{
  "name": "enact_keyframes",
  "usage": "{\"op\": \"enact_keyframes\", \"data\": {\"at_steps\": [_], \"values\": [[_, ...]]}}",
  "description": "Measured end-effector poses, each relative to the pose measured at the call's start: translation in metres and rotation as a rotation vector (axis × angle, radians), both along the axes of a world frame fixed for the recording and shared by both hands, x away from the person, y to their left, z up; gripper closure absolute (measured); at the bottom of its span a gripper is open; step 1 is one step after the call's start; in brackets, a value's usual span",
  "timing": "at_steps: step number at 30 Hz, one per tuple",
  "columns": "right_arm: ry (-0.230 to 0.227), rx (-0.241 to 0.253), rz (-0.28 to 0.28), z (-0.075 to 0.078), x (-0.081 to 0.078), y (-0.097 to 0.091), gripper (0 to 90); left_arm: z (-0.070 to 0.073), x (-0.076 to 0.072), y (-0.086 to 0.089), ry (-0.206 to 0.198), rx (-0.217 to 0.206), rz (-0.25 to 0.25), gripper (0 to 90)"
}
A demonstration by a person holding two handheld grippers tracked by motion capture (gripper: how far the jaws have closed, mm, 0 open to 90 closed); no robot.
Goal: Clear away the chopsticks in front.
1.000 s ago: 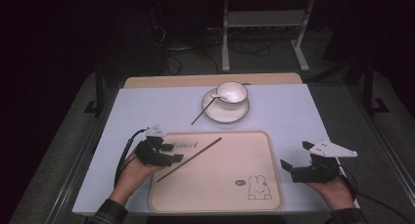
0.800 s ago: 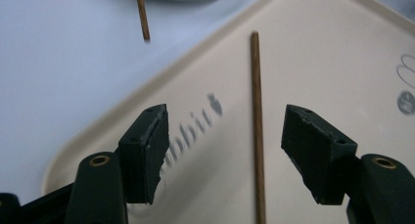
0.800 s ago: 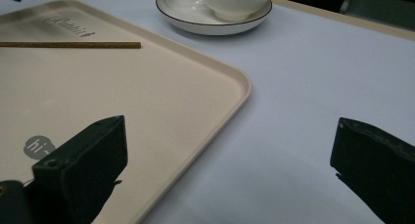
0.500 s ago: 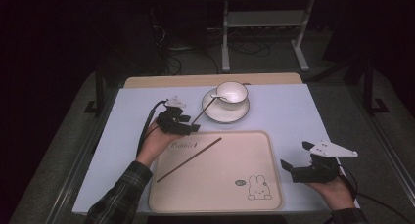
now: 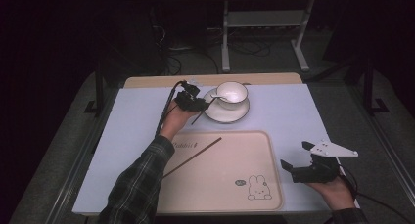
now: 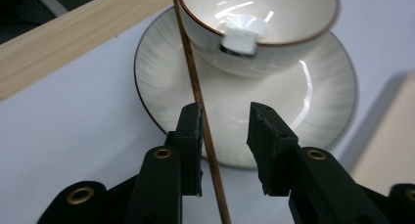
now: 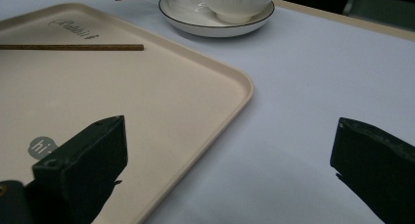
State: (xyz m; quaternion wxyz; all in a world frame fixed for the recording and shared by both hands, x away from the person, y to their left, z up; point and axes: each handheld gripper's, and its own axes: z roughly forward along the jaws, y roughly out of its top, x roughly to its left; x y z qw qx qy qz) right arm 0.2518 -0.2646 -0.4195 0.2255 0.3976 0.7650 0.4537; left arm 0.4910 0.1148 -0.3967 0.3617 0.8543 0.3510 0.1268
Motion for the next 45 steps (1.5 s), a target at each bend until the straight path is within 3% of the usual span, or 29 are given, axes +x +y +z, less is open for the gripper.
{"op": "enact_keyframes", "data": {"at_steps": [2,3,7,10,12,17,26,32,40,45], "values": [[0.000,0.002,-0.001,0.000,0.000,-0.001,0.0,-0.004,0.007,-0.005,0.016,-0.009,0.000,66.8],[-0.004,0.005,-0.001,0.001,0.000,-0.002,0.0,-0.008,0.013,-0.011,0.024,0.011,0.006,66.9],[-0.006,0.006,-0.002,0.001,0.000,-0.003,0.0,-0.016,0.019,-0.017,0.034,0.022,0.012,68.2],[-0.007,0.009,-0.003,0.001,-0.001,-0.004,0.0,-0.026,0.023,-0.022,0.046,0.066,0.030,69.0],[-0.007,0.009,-0.004,0.001,-0.001,-0.004,0.0,-0.029,0.024,-0.023,0.051,0.075,0.043,70.5],[-0.009,0.010,-0.005,0.001,-0.001,-0.005,0.0,-0.030,0.025,-0.022,0.056,0.059,0.056,78.0],[-0.008,0.008,-0.004,0.001,-0.001,-0.006,0.0,-0.019,0.026,-0.012,0.023,0.045,0.105,84.1],[-0.008,0.010,-0.006,0.001,-0.001,-0.006,0.0,-0.009,0.023,-0.002,0.030,0.051,0.111,84.2],[-0.009,0.009,-0.006,0.002,-0.001,-0.006,0.0,0.009,0.004,0.020,0.055,0.059,0.088,84.3],[-0.009,0.009,-0.006,0.002,-0.002,-0.005,0.0,0.015,-0.012,0.040,0.054,0.034,0.096,84.3]]}}
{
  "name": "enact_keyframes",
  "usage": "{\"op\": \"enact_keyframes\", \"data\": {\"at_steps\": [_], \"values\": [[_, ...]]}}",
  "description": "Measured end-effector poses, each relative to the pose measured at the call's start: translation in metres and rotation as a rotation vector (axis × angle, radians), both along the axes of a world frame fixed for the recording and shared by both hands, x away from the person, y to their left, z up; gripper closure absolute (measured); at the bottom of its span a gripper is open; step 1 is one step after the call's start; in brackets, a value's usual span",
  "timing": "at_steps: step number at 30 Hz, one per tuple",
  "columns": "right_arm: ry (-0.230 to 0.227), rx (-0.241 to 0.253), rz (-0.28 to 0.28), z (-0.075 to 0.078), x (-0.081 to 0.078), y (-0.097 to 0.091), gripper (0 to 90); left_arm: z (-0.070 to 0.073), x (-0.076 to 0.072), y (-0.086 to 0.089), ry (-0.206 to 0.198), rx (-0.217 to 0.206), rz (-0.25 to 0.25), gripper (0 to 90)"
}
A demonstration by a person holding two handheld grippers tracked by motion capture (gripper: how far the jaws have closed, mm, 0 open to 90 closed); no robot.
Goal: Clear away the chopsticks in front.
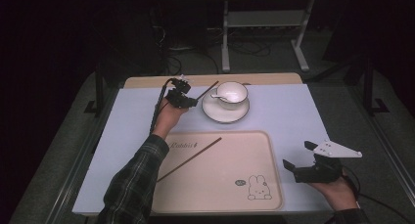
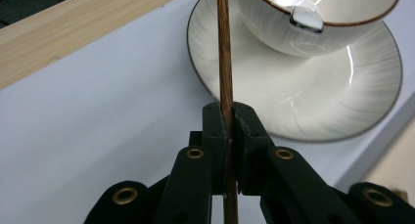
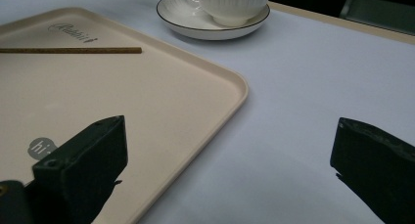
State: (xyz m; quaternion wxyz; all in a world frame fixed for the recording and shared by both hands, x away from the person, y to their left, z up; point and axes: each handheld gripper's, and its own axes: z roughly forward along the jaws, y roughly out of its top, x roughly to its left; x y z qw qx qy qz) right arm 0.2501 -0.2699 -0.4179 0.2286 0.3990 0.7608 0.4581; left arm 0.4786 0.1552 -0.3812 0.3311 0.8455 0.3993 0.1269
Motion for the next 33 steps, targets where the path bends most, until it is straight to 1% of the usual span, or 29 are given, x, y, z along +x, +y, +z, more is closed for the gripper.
{"op": "enact_keyframes", "data": {"at_steps": [5,6,7,8,10,11,12,13,14,15,17,18,19,21,22,24,25,28,29,30,31,32,33], "values": [[0.000,-0.003,0.002,0.000,0.000,0.000,0.0,0.003,-0.021,0.017,0.005,-0.014,-0.009,84.3],[0.002,-0.005,0.003,0.000,0.000,0.001,0.0,0.003,-0.031,0.022,0.004,-0.020,-0.015,84.3],[0.002,-0.005,0.003,0.000,0.000,0.001,0.0,0.002,-0.036,0.025,0.008,-0.024,-0.015,84.4],[0.002,-0.005,0.003,0.000,0.000,0.001,0.0,0.002,-0.036,0.025,0.008,-0.024,-0.015,84.3],[0.000,-0.007,0.003,0.000,0.000,0.001,0.0,0.000,-0.047,0.031,0.009,-0.026,-0.014,84.3],[-0.001,-0.006,0.003,0.000,0.000,0.001,0.0,-0.002,-0.058,0.036,0.004,-0.030,-0.014,84.3],[0.000,-0.007,0.002,0.000,0.000,0.002,0.0,-0.002,-0.058,0.036,0.004,-0.030,-0.014,84.4],[0.001,-0.007,0.002,0.000,0.000,0.002,0.0,-0.005,-0.069,0.042,0.005,-0.034,-0.017,84.4],[0.001,-0.008,0.002,0.000,0.000,0.002,0.0,-0.007,-0.075,0.045,0.008,-0.038,-0.015,84.4],[0.001,-0.008,0.002,0.000,0.000,0.002,0.0,-0.007,-0.075,0.045,0.008,-0.038,-0.015,84.3],[0.003,-0.008,0.002,-0.001,0.000,0.002,0.0,-0.010,-0.087,0.050,0.015,-0.054,-0.013,84.3],[0.003,-0.011,0.003,-0.001,0.000,0.002,0.0,-0.014,-0.099,0.053,0.022,-0.066,-0.009,84.3],[0.003,-0.012,0.002,-0.001,0.000,0.002,0.0,-0.014,-0.099,0.053,0.022,-0.066,-0.009,84.3],[0.003,-0.013,0.001,-0.001,0.000,0.002,0.0,-0.016,-0.110,0.056,0.024,-0.066,-0.015,84.4],[0.004,-0.013,0.001,-0.001,0.000,0.003,0.0,-0.018,-0.121,0.058,0.030,-0.072,-0.015,84.3],[0.003,-0.013,0.000,-0.001,0.000,0.003,0.0,-0.019,-0.131,0.060,0.032,-0.080,-0.019,84.4],[0.003,-0.013,0.000,-0.001,0.000,0.003,0.0,-0.019,-0.131,0.060,0.032,-0.080,-0.019,84.4],[0.002,-0.014,0.001,0.000,0.000,0.003,0.0,-0.020,-0.148,0.057,0.037,-0.091,-0.036,84.4],[0.002,-0.015,0.001,0.000,0.000,0.004,0.0,-0.024,-0.159,0.053,0.047,-0.079,-0.054,84.3],[0.002,-0.015,0.001,0.000,0.000,0.004,0.0,-0.024,-0.159,0.053,0.047,-0.079,-0.054,84.3],[0.002,-0.015,0.002,0.000,0.000,0.004,0.0,-0.026,-0.163,0.050,0.054,-0.078,-0.062,84.3],[0.002,-0.015,0.002,0.000,0.000,0.004,0.0,-0.030,-0.171,0.044,0.074,-0.066,-0.086,84.3],[0.002,-0.015,0.002,0.000,0.000,0.004,0.0,-0.032,-0.174,0.040,0.078,-0.060,-0.097,84.3]]}}
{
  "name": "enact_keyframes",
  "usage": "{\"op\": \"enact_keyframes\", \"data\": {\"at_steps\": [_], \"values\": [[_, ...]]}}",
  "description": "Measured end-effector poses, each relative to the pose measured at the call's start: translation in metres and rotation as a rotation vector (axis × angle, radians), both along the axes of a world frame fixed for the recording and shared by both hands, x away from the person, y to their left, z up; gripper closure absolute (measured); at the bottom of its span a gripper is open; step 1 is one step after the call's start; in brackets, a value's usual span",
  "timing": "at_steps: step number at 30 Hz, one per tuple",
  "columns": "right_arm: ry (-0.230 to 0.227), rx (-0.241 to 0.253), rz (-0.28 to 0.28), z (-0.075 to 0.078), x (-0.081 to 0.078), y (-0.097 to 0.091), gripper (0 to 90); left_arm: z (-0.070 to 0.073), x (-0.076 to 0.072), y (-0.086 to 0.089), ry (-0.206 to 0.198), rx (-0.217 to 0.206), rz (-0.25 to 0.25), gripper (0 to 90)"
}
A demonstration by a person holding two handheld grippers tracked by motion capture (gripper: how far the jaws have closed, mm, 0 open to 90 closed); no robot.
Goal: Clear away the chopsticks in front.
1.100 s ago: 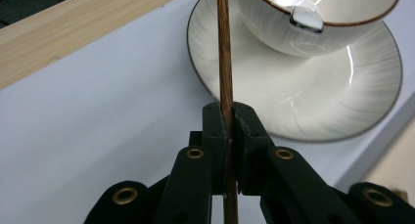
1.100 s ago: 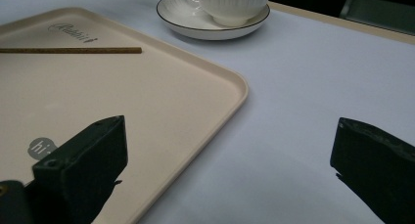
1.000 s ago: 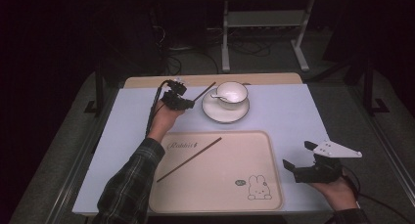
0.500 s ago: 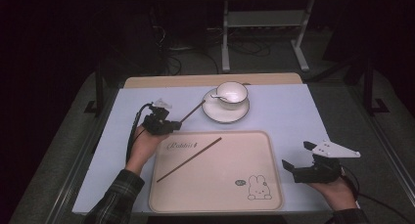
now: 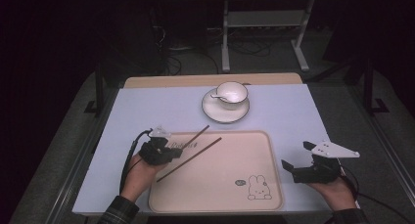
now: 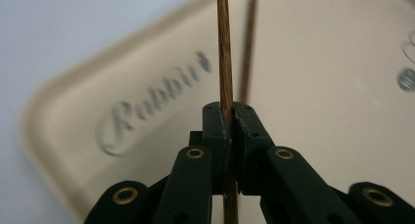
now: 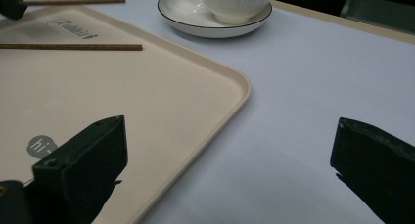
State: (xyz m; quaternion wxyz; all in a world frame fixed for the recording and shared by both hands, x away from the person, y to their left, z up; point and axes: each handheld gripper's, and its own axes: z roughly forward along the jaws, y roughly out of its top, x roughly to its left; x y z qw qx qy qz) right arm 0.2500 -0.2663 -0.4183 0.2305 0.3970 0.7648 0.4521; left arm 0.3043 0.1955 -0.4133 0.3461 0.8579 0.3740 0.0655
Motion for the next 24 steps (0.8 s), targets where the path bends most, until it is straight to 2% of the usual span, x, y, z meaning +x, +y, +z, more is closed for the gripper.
{"op": "enact_keyframes", "data": {"at_steps": [3,5,8,9,11,17,24], "values": [[-0.002,0.001,-0.001,0.000,0.000,0.000,0.0,-0.004,-0.005,-0.007,0.011,0.007,-0.023,84.3],[-0.002,-0.001,0.000,0.000,0.000,0.000,0.0,-0.010,-0.010,-0.016,0.019,0.030,-0.052,84.3],[-0.001,-0.003,0.003,0.000,0.000,0.001,0.0,-0.013,-0.009,-0.021,0.025,0.036,-0.061,84.2],[-0.001,-0.004,0.003,0.000,0.000,0.001,0.0,-0.017,-0.008,-0.024,0.023,0.053,-0.069,84.2],[0.002,-0.006,0.003,0.000,0.000,0.001,0.0,-0.021,-0.008,-0.026,0.028,0.060,-0.072,84.1],[0.001,-0.006,0.002,0.000,0.001,0.001,0.0,-0.022,-0.007,-0.026,0.023,0.042,-0.063,82.2],[-0.002,-0.005,0.002,0.000,0.000,0.001,0.0,-0.021,-0.008,-0.027,0.024,0.048,-0.061,80.6]]}}
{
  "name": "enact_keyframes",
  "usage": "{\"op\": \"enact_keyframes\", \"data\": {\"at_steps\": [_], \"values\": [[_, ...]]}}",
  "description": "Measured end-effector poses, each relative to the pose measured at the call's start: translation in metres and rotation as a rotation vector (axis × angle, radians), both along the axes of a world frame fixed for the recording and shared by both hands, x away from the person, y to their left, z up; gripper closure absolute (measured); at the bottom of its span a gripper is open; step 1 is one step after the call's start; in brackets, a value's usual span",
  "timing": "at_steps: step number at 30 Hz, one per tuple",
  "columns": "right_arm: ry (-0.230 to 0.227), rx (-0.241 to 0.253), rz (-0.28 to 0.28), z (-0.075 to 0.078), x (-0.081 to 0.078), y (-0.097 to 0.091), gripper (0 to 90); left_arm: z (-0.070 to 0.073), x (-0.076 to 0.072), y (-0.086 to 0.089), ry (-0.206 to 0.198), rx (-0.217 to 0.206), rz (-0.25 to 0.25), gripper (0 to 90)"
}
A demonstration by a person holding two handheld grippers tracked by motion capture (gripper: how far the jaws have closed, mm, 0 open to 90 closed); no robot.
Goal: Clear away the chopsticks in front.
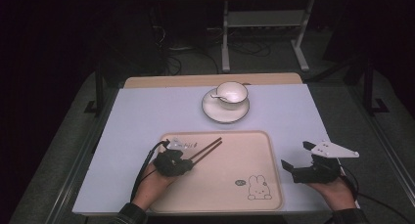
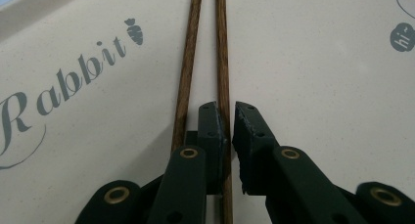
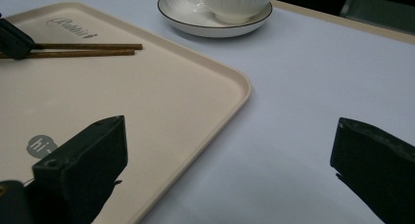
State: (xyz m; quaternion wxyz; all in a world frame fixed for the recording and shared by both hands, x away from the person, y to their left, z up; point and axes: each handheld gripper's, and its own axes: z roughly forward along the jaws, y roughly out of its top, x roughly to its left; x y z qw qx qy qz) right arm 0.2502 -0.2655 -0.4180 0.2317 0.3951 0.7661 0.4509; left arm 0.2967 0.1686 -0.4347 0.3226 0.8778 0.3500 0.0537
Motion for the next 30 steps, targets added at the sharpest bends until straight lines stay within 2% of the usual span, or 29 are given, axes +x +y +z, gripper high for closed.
{"op": "enact_keyframes", "data": {"at_steps": [3,4,5,6,7,9,13,20,23,24,26,30], "values": [[-0.001,0.001,0.000,0.000,0.000,0.000,0.0,0.007,0.003,-0.001,-0.008,-0.037,-0.006,80.2],[0.000,0.000,0.000,0.000,0.000,0.000,0.0,0.013,0.008,-0.005,-0.019,-0.064,-0.019,81.5],[0.000,0.000,0.000,0.000,0.000,0.000,0.0,0.013,0.008,-0.005,-0.019,-0.064,-0.019,83.3],[0.002,0.000,-0.001,0.000,0.000,0.001,0.0,0.017,0.016,-0.012,-0.024,-0.088,-0.043,84.9],[0.002,0.000,-0.001,0.000,0.000,0.001,0.0,0.017,0.016,-0.012,-0.024,-0.088,-0.043,86.7],[0.002,-0.002,-0.001,0.000,0.000,0.001,0.0,0.018,0.026,-0.021,-0.034,-0.088,-0.064,88.9],[0.002,-0.002,0.000,0.000,0.000,0.002,0.0,0.016,0.043,-0.041,-0.026,-0.106,-0.096,89.3],[0.004,0.002,-0.001,-0.001,0.000,0.000,0.0,0.001,0.068,-0.078,-0.001,-0.091,-0.131,89.3],[0.004,0.002,-0.004,-0.001,0.000,-0.001,0.0,-0.005,0.074,-0.087,-0.010,-0.058,-0.136,89.3],[0.004,0.003,-0.005,-0.001,0.000,-0.002,0.0,-0.006,0.075,-0.089,-0.010,-0.047,-0.136,89.3],[0.004,0.004,-0.008,-0.001,-0.001,-0.003,0.0,-0.007,0.079,-0.088,-0.009,-0.063,-0.123,89.4],[0.004,0.008,-0.018,-0.001,-0.003,-0.006,0.0,-0.006,0.084,-0.080,-0.009,-0.054,-0.092,89.5]]}}
